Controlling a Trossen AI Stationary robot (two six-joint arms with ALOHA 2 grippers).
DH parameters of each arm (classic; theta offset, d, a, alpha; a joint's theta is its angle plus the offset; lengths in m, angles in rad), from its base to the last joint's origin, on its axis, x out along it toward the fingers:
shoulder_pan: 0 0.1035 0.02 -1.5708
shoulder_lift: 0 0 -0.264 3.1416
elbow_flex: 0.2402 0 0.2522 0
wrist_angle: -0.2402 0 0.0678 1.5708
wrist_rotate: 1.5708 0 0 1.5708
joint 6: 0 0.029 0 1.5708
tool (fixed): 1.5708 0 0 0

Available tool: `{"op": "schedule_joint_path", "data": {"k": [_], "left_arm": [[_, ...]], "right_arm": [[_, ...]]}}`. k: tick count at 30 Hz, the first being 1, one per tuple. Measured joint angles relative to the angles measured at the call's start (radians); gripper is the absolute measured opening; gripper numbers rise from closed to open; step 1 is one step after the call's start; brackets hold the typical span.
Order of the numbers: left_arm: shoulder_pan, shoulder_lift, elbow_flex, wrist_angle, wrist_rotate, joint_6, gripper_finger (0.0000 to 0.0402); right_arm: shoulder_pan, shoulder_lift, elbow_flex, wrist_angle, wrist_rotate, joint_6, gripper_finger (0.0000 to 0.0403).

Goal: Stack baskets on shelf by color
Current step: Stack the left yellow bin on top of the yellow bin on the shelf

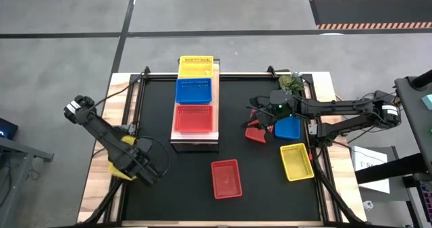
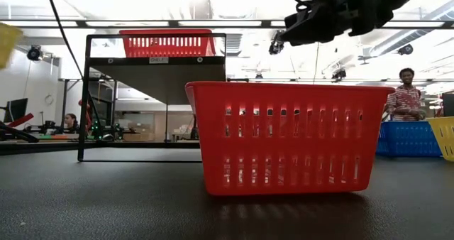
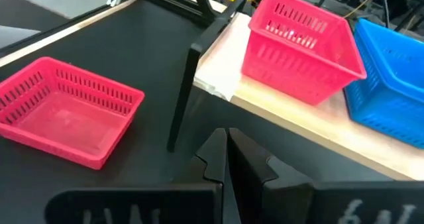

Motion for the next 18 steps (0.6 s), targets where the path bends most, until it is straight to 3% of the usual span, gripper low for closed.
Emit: {"op": "schedule_joint_path", "data": {"k": [6, 18], "left_arm": [[0.001, -0.001, 0.063, 0.002, 0.006, 0.006, 0.0005], [0.001, -0.001, 0.286, 0.020, 0.022, 0.185, 0.0006]], "right_arm": [[0.000, -0.001, -0.002, 0.000, 0.000, -0.007, 0.0009], [0.000, -0.001, -0.002, -0.004, 0.000, -0.014, 0.0009]]}}
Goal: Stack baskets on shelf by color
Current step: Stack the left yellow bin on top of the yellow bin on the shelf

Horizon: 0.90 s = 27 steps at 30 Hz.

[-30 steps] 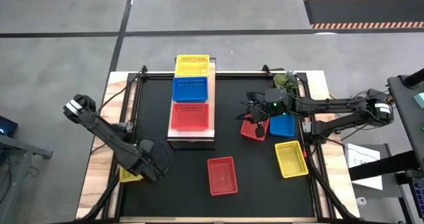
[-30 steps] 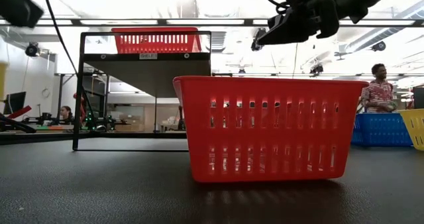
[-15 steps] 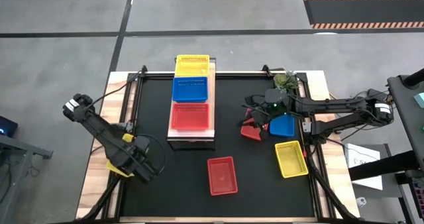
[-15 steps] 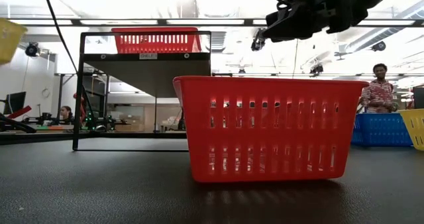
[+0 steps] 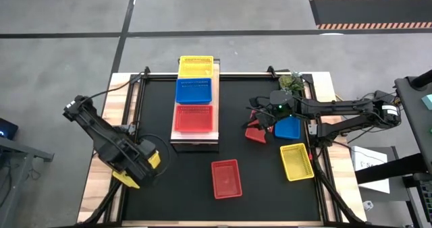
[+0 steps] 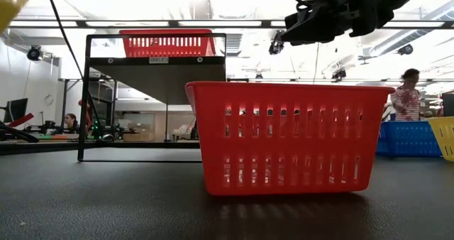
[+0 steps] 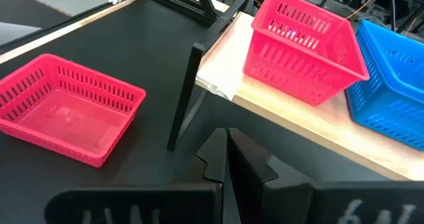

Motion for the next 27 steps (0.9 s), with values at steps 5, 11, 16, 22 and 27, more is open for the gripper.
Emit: {"op": "schedule_joint_path", "data": {"k": [5, 11, 16, 22, 27], "left_arm": [[0.000, 0.000, 0.089, -0.002, 0.001, 0.017, 0.0006], [0.000, 0.002, 0.152, 0.048, -0.076, 0.189, 0.0006], [0.024, 0.002, 0.204, 0.124, -0.233, 0.416, 0.0006], [0.117, 0.002, 0.245, 0.278, -0.371, 0.870, 0.0003], [0.258, 0.002, 0.271, 0.354, -0.411, 1.224, 0.0001]], "right_arm": [[0.000, 0.000, 0.000, -0.005, 0.000, -0.012, 0.0009], [0.000, 0.000, 0.000, -0.005, -0.008, -0.023, 0.0009], [0.000, 0.000, 0.000, -0.005, -0.008, -0.024, 0.0009], [0.000, 0.000, 0.000, -0.006, -0.008, -0.040, 0.0009], [0.000, 0.000, 0.000, -0.013, -0.008, -0.041, 0.0009]]}}
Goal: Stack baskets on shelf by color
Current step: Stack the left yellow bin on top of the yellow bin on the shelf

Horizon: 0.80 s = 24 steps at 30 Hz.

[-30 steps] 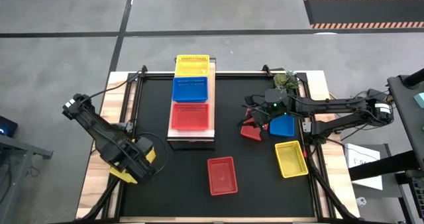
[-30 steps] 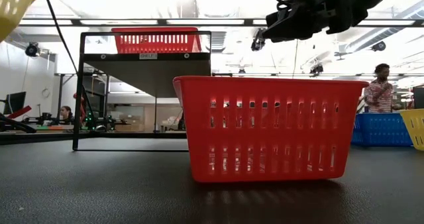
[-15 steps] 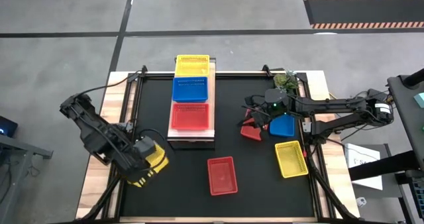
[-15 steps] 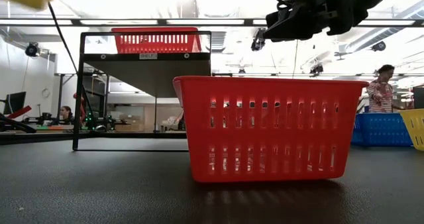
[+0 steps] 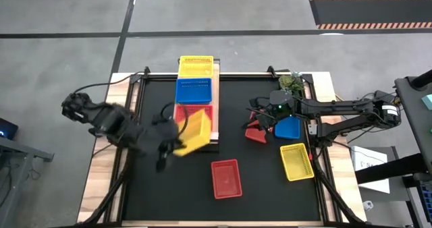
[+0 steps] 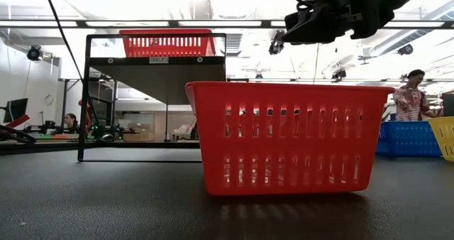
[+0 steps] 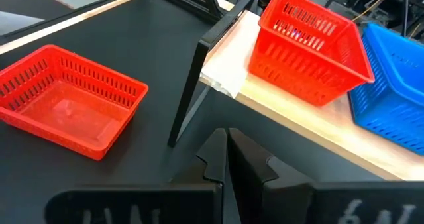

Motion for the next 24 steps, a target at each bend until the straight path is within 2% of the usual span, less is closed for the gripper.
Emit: {"op": "schedule_joint_path", "data": {"k": [5, 11, 18, 24], "left_arm": [[0.178, 0.000, 0.014, 0.001, -0.007, 0.316, 0.0001], [0.442, 0.013, 0.010, -0.004, -0.002, 0.647, 0.0001], [0.772, 0.122, 0.021, -0.012, 0.098, 0.901, 0.0000], [0.925, 0.256, 0.074, -0.073, 0.103, 1.075, 0.0000]], "right_arm": [[0.000, 0.000, 0.000, -0.029, 0.000, -0.008, 0.0009], [-0.008, -0.004, 0.000, -0.051, 0.000, -0.009, 0.0009], [-0.046, -0.063, 0.000, -0.114, 0.011, -0.011, 0.0009], [-0.068, -0.116, 0.000, -0.162, 0.011, -0.008, 0.0009]]}}
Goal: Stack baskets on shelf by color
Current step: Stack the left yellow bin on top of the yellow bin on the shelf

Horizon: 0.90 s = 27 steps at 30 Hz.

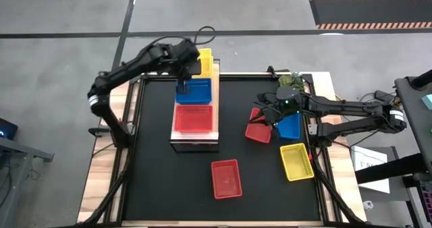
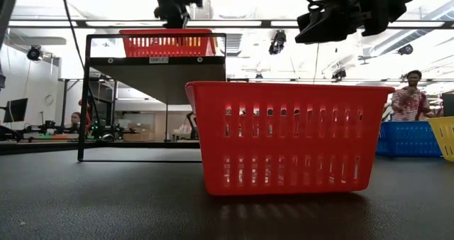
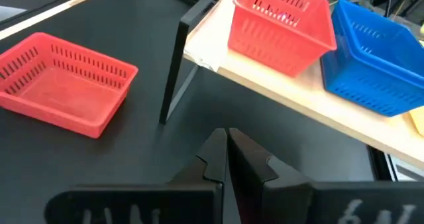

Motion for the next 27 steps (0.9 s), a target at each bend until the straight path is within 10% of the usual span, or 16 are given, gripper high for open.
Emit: {"op": "schedule_joint_path", "data": {"k": [27], "left_arm": [[0.039, 0.114, 0.040, -0.032, -0.012, 0.086, 0.0007]], "right_arm": [[0.000, -0.006, 0.000, -0.049, 0.016, 0.082, 0.0009]]}}
